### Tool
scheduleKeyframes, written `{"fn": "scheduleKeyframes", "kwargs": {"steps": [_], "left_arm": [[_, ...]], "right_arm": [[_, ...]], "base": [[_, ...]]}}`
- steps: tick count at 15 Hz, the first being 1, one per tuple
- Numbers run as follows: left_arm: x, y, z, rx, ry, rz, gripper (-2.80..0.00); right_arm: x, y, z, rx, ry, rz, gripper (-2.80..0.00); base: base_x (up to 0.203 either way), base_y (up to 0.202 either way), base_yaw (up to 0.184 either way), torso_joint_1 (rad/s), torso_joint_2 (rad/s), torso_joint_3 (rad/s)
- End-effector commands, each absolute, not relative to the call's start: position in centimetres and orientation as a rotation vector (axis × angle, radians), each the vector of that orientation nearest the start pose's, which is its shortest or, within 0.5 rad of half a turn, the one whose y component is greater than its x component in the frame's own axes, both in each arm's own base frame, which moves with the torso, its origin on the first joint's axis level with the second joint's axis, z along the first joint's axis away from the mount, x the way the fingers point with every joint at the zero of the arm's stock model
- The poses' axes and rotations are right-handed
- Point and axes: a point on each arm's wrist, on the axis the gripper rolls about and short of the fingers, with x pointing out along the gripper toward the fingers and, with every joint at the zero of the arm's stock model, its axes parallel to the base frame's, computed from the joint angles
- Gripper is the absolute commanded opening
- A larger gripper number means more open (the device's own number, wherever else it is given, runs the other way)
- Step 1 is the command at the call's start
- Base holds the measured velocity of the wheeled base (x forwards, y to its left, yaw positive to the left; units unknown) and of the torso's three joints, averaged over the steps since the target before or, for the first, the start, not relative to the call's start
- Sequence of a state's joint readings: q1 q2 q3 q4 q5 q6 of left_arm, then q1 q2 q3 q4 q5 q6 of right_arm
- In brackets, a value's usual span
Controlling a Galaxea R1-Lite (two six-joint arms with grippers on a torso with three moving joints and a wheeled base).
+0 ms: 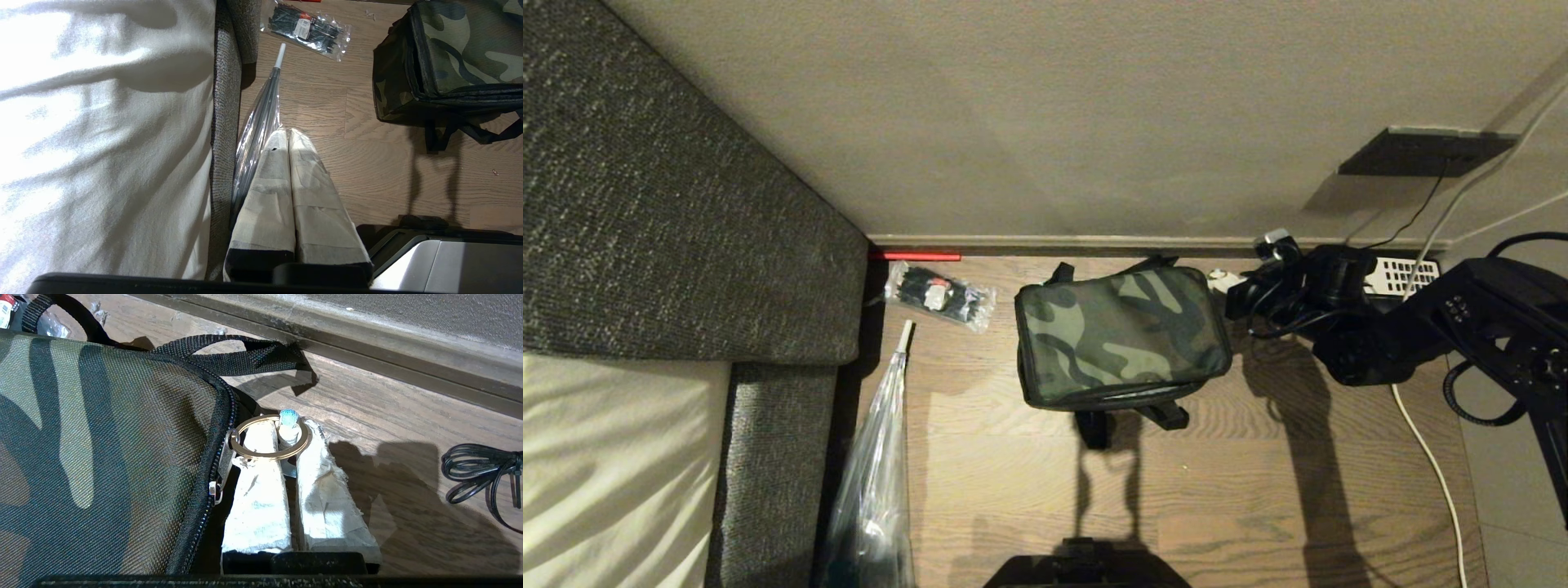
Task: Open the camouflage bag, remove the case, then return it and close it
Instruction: Open the top of the storage box
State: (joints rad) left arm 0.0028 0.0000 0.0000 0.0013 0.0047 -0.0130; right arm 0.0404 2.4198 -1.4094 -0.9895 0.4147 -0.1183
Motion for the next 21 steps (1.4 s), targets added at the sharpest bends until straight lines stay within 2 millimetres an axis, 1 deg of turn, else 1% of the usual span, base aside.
{"fn": "scheduleKeyframes", "kwargs": {"steps": [1,3,5,9,15,19,21], "left_arm": [[-2.3,0.0,7.5,-0.014,0.003,0.008,-2.8],[-2.3,0.0,7.5,-0.014,0.003,0.008,-2.8],[-2.3,0.0,7.5,-0.014,0.003,0.008,-2.8],[-2.3,0.0,7.5,-0.014,0.003,0.008,-2.8],[-2.3,0.0,7.5,-0.014,0.002,0.008,-2.8],[-2.3,0.0,7.5,-0.014,0.004,0.008,-2.8],[-2.3,0.0,7.5,-0.014,0.002,0.008,-2.8]], "right_arm": [[48.2,3.0,8.6,-0.112,-0.006,0.461,-2.8],[48.1,3.1,8.3,-0.113,0.005,0.463,-2.8],[47.5,3.1,7.9,-0.099,0.038,0.466,-2.8],[46.7,3.6,9.0,-0.032,0.051,0.48,-2.8],[45.6,3.9,10.8,-0.026,0.024,0.491,-2.8],[45.4,4.8,11.0,-0.026,0.021,0.514,-2.8],[45.5,5.0,11.1,-0.026,0.015,0.517,-2.8]], "base": [[0.0,0.0,0.0,0.0,0.0,0.0],[0.0,0.0,0.0,0.0,0.0,0.0],[0.0,0.0,0.0,0.0,0.0,0.0],[0.0,0.0,0.0,0.0,0.0,0.0],[0.0,0.0,0.0,0.0,0.0,0.0],[0.0,0.0,0.0,0.0,0.0,0.0],[0.0,0.0,0.0,0.0,0.0,0.0]]}}
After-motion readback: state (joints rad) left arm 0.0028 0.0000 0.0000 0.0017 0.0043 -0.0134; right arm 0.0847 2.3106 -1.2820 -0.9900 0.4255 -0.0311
